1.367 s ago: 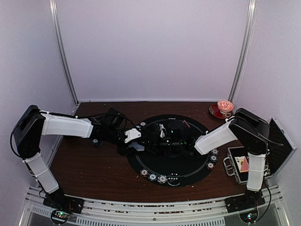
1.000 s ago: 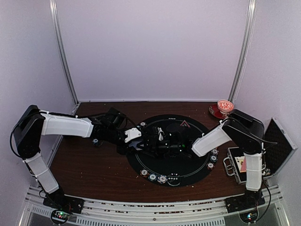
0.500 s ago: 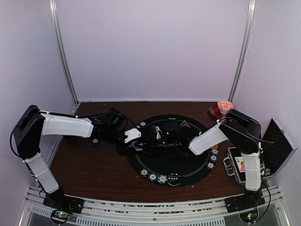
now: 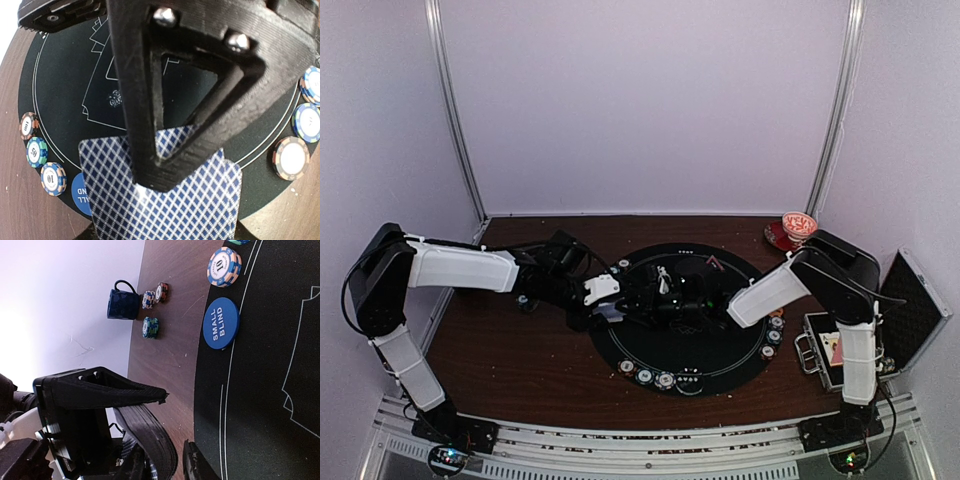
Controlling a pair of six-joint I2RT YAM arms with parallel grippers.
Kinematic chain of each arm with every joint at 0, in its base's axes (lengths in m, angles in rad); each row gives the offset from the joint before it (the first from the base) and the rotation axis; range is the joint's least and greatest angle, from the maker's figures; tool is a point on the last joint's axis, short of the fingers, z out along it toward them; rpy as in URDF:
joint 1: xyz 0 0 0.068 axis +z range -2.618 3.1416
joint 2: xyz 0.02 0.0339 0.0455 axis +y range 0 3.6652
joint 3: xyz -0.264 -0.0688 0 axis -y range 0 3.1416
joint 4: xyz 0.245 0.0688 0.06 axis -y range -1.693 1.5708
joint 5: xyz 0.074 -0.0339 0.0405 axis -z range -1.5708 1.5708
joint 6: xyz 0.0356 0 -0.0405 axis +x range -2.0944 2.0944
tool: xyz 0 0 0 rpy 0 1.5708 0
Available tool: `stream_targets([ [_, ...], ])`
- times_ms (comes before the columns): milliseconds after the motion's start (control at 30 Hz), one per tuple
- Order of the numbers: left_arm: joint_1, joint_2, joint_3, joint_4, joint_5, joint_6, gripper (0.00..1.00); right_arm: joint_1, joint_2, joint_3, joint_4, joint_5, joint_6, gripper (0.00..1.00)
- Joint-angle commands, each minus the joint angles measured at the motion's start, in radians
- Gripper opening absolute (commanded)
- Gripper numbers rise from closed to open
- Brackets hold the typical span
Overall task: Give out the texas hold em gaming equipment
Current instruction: Pick up the poker card from the face-down deck piles.
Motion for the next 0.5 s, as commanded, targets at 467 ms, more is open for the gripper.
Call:
stream_targets([
  [467,-0.004,0.018,0.012,0.045,-0.023,-0.009,0.6,-0.016,-0.082,-0.076,0.086,-0.02,0.024,0.02],
])
